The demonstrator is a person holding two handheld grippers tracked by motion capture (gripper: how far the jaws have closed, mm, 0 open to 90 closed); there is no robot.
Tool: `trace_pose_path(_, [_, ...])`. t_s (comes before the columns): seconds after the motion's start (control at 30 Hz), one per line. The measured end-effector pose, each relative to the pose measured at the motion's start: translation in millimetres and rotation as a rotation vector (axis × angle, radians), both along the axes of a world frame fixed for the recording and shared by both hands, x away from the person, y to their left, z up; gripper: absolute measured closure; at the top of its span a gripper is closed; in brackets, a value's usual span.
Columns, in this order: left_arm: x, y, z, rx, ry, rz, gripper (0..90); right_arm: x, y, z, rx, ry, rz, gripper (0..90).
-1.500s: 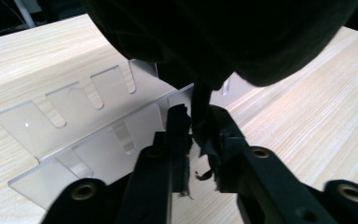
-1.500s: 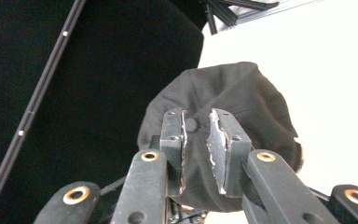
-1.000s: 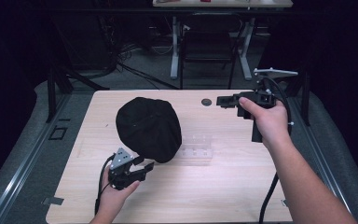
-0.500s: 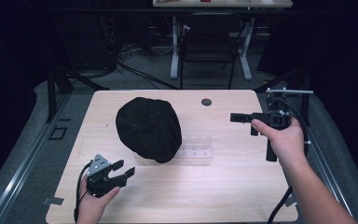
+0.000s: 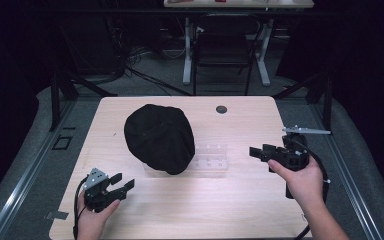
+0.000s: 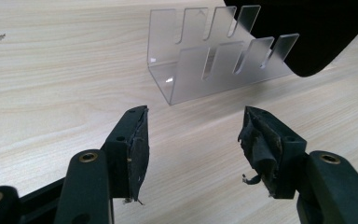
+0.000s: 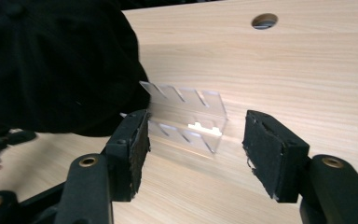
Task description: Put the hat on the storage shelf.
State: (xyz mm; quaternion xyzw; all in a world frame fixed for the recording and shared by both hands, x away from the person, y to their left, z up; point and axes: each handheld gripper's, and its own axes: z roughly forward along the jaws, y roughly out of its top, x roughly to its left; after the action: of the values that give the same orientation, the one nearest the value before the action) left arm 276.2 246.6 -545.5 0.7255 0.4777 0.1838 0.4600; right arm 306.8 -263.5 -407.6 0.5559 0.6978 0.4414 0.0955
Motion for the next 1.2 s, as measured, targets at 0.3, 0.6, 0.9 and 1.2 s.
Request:
trace_pose_path(0.3, [0.0, -2.4, -3.5, 0.013, 0.008, -0.008, 41.4, -21.6, -5.8, -38.0, -0.140, -0.092, -0.068, 34.1])
trace_pose_path(0.6, [0.0, -3.5, -5.9, 0.019, 0.007, -0.012, 41.4, -36.4, -10.1, -73.0, -0.201, -0.085, -0.075, 31.5])
trace_pose_path(0.9, [0.1, -1.6, -7.7, 0.013, 0.007, -0.009, 41.4, -47.0, -6.7, -106.1, -0.266, -0.141, -0.111, 32.9])
trace_pose_path(1.2, [-0.4, -4.7, -8.3, 0.028, 0.001, -0.021, 41.5, -54.0, -10.2, -129.6, -0.259, -0.189, -0.112, 34.3])
